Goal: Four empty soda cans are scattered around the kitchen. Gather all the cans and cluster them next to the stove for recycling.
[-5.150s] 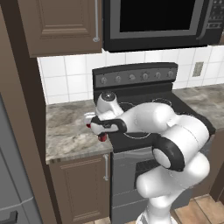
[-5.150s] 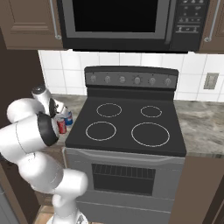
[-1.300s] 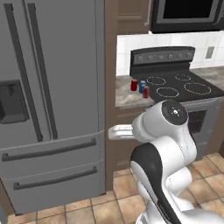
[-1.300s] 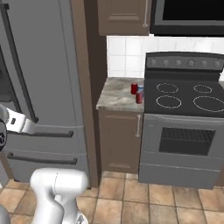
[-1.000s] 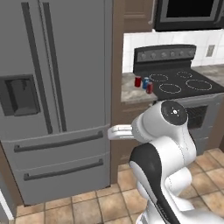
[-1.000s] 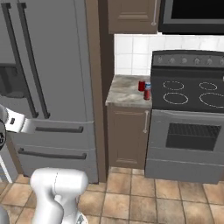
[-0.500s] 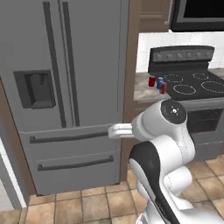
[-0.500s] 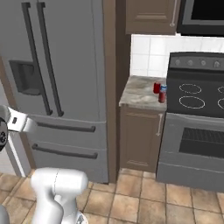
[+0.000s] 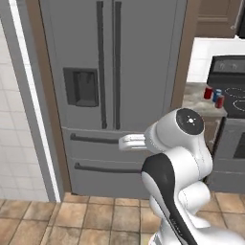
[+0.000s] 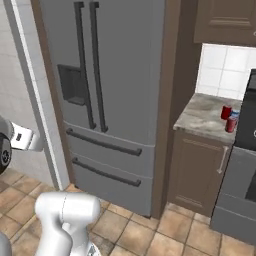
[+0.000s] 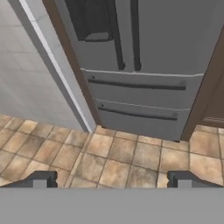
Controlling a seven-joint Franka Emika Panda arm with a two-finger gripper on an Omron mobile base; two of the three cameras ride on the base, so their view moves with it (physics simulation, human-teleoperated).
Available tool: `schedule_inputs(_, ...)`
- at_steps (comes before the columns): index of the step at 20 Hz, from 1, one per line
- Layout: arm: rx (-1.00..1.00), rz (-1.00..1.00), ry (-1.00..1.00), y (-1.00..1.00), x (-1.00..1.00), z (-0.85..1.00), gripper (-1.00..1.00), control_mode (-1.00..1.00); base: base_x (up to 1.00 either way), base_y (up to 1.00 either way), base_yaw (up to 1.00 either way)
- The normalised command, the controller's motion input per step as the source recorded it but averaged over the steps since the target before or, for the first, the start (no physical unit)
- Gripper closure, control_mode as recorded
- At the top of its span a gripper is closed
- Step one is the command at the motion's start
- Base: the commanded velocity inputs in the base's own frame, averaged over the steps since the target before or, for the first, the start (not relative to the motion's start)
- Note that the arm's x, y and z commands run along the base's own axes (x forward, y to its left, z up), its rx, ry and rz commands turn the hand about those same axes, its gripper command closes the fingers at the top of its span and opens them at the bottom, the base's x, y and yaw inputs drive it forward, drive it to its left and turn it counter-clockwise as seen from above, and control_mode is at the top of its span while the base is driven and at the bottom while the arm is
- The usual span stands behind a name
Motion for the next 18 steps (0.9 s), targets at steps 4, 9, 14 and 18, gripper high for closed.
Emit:
schedule_inputs(4, 0.0, 0.0, 0.0, 0.0, 0.0, 0.0, -1.0, 1.0, 0.3, 0.0, 0.41)
schedule_inputs(9, 0.0, 0.0, 0.0, 0.0, 0.0, 0.0, -1.0, 1.0, 0.69, 0.0, 0.33)
schedule_inputs(14, 0.0, 0.0, 0.0, 0.0, 0.0, 0.0, -1.0, 1.0, 0.83, 0.0, 0.12)
schedule_inputs(18, 0.0, 0.0, 0.0, 0.0, 0.0, 0.0, -1.0, 1.0, 0.88, 0.09, 0.03)
